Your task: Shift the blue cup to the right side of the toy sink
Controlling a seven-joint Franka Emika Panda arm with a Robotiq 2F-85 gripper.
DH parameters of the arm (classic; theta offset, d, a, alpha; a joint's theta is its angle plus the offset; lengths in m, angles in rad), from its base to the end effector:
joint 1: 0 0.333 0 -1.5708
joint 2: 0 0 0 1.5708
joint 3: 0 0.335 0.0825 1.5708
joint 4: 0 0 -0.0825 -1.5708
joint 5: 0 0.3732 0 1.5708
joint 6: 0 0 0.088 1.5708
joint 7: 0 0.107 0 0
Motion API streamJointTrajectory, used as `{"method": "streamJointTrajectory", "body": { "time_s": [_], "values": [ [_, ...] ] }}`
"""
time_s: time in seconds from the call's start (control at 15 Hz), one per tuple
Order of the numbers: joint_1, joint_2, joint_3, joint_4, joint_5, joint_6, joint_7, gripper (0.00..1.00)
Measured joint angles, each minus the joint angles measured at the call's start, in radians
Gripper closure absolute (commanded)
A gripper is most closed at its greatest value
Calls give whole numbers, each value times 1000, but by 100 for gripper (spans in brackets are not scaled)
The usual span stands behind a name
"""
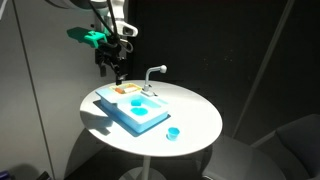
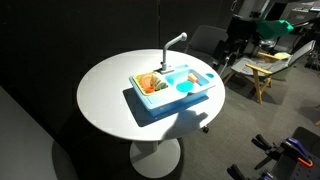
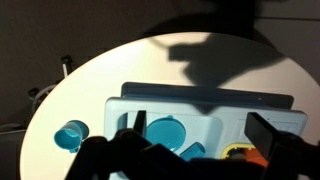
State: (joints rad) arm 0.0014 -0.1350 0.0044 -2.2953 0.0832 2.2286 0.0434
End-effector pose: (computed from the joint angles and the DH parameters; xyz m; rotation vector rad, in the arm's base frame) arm 0.4879 0.0054 0.4365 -3.0684 0.1324 -0.1024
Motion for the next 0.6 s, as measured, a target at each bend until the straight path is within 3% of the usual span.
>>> {"method": "streamJointTrajectory", "body": {
  "time_s": [0.6],
  "values": [
    [0,0,2,0,0,-9,16,0]
  ]
}}
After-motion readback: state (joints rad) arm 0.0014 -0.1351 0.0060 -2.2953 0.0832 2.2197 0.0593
